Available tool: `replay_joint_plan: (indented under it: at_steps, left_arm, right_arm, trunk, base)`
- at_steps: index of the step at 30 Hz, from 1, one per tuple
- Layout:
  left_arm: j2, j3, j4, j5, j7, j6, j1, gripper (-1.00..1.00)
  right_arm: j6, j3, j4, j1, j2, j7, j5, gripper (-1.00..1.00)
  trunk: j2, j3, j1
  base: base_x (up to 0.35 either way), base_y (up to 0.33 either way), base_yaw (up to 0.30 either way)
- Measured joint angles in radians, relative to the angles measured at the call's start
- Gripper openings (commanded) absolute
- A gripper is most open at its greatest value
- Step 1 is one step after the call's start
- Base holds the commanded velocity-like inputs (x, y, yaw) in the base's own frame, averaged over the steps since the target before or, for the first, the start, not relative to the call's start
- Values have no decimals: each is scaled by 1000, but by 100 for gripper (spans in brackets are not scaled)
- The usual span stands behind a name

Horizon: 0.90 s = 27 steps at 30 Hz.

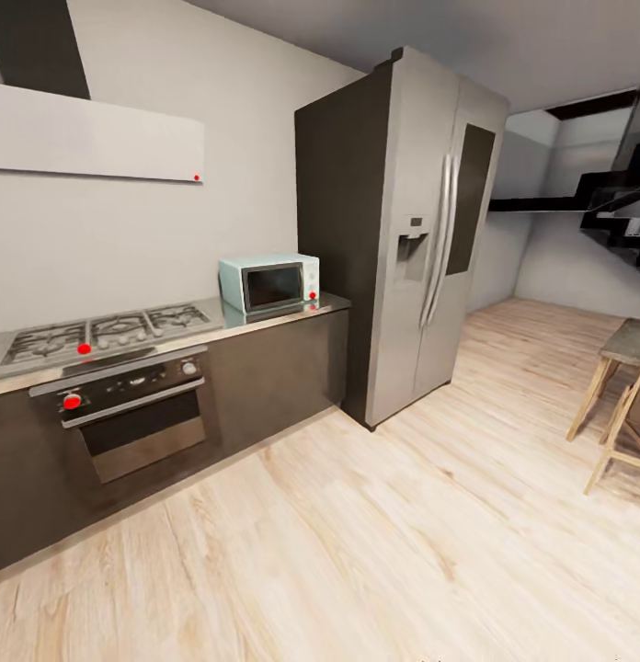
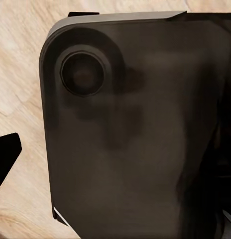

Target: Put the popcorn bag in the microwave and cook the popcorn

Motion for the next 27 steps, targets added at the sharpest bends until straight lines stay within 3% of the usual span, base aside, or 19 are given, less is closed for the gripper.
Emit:
replay_joint_plan:
  at_steps: [11, 21, 27]
  left_arm:
    - [-4, 1, 0, 1, 3, 0, 0, 100]
    - [-5, 0, -1, 1, 7, 0, 0, 100]
    - [-5, 0, 0, 1, 4, 0, 0, 100]
  right_arm:
    - [0, 0, 0, 0, 0, 0, 0, 100]
    - [1, 8, 0, 0, -4, 0, 10, 100]
    - [0, 8, 0, 0, -6, 0, 12, 100]
  trunk:
    - [0, 0, 0]
    - [0, 0, 0]
    - [0, 0, 0]
  base:
    - [0, 0, -190]
    - [4, 0, -18]
    - [159, -40, 0]
